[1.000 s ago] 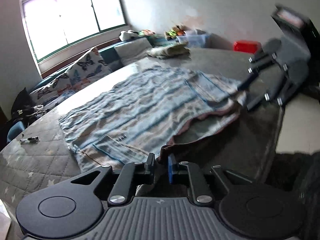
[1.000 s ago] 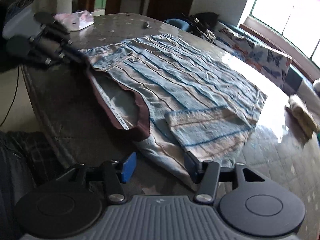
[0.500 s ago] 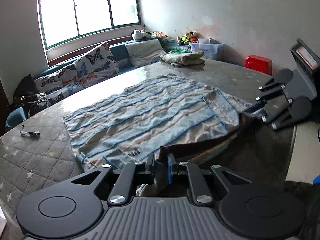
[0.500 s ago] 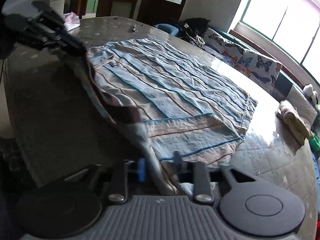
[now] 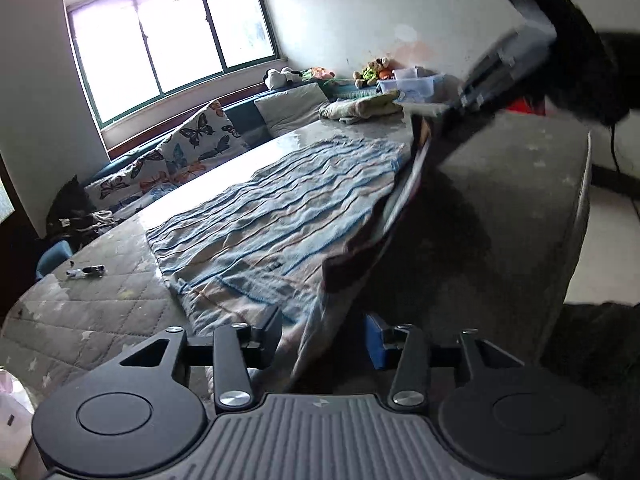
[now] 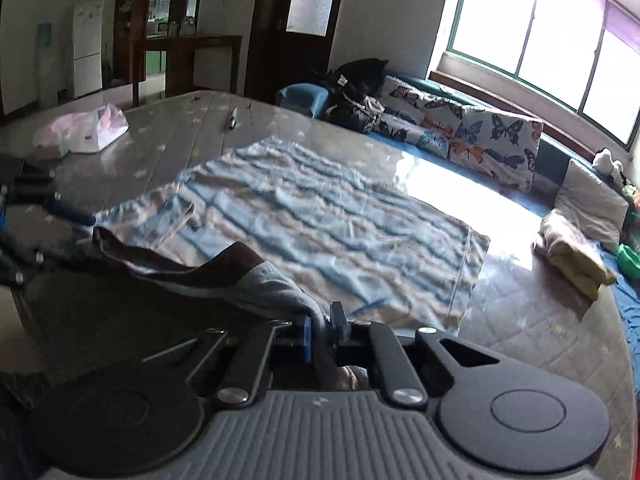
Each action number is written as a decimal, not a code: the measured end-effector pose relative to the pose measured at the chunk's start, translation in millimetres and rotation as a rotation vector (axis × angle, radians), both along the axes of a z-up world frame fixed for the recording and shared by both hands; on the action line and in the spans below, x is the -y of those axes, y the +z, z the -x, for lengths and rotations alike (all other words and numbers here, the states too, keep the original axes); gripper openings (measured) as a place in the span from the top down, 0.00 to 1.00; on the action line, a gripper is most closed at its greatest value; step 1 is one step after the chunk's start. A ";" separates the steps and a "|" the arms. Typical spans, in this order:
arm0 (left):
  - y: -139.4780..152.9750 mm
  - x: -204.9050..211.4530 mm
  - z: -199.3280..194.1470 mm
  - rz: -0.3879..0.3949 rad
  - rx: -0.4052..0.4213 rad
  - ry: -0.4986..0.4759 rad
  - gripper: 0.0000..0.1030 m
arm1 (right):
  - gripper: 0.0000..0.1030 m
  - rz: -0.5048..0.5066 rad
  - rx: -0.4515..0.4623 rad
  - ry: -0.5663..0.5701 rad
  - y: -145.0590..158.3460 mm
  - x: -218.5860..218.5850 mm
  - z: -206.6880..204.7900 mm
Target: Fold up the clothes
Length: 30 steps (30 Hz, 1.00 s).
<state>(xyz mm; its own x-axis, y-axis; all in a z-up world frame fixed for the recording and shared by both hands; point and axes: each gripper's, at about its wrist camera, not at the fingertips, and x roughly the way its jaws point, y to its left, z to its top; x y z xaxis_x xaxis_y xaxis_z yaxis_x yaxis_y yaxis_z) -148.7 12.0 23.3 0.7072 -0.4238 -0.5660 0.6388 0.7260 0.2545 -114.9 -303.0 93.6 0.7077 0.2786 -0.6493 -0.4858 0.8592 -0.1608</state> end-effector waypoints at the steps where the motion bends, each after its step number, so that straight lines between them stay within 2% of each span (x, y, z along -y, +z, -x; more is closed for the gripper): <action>1: -2.0 0.1 -1.8 -0.008 0.002 0.005 0.53 | 0.93 0.000 0.005 0.000 2.3 -1.0 -1.2; 6: -5.9 -4.4 -5.0 -0.035 0.017 0.017 0.55 | 0.93 0.001 0.022 -0.007 9.3 -4.0 -6.8; 8: -6.7 -6.8 -5.5 -0.043 0.025 0.020 0.63 | 0.93 0.001 0.024 -0.014 8.9 -3.7 -7.5; 10: -7.6 -9.3 -6.0 -0.051 0.032 0.023 0.79 | 0.93 -0.003 0.026 -0.020 6.7 -2.6 -6.4; 13: -8.8 -12.9 -6.8 -0.064 0.043 0.028 0.90 | 0.93 -0.018 0.028 -0.033 1.9 -0.2 -2.4; 16: -6.5 -16.3 -5.5 -0.067 0.060 0.034 0.93 | 0.95 -0.031 0.042 -0.042 -1.7 2.0 5.9; 21: 18.2 -20.3 11.5 -0.026 0.119 0.054 0.94 | 0.95 -0.065 0.078 -0.042 3.9 10.3 24.4; 30: 61.9 -36.4 60.6 0.029 0.158 0.088 0.93 | 0.95 -0.114 0.096 0.032 28.9 17.2 91.9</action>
